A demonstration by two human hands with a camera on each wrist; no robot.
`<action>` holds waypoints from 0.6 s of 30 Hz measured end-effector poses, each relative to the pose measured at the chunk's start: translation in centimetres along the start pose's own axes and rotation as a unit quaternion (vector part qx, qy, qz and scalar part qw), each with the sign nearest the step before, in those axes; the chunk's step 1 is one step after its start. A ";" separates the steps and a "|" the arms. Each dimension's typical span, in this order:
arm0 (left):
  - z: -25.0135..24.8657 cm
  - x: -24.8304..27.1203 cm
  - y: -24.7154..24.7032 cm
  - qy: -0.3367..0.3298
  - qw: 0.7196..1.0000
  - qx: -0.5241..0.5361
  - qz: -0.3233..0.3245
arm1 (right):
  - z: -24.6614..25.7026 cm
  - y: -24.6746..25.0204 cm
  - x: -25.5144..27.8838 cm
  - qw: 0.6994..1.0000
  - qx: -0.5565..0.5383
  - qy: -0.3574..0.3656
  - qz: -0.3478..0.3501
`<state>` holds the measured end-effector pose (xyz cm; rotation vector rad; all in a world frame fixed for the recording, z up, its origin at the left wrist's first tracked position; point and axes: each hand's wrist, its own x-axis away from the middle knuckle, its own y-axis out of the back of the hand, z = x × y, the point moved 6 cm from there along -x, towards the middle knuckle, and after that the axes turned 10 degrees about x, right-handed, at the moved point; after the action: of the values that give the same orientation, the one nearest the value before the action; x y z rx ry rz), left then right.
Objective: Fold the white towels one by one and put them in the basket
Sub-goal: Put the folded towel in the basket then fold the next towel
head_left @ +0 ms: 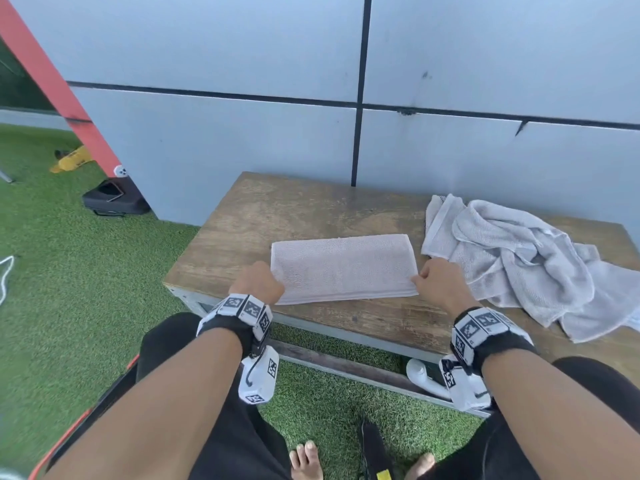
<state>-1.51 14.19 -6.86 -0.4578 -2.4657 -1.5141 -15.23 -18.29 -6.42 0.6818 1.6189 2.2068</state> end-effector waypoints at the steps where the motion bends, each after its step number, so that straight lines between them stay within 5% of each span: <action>1: -0.1 -0.2 0.3 -0.001 1.000 0.009 -0.010 | 0.0 0.3 -0.1 1.000 -0.012 -0.002 -0.003; 6: -0.5 -0.7 2.6 0.004 0.995 0.085 -0.047 | -0.6 2.8 -0.5 0.997 -0.065 -0.016 -0.023; 14: 1.3 -0.1 -0.7 0.063 0.992 0.109 0.032 | -1.7 0.4 -0.1 0.995 -0.039 -0.028 0.084; 18: 0.2 -0.5 -0.2 0.052 0.997 0.062 -0.018 | -1.4 0.9 0.2 0.997 -0.008 -0.054 0.048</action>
<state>-1.13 14.24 -7.28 -0.3065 -2.4802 -1.3516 -16.14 -19.60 -5.91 0.8751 1.5447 2.2054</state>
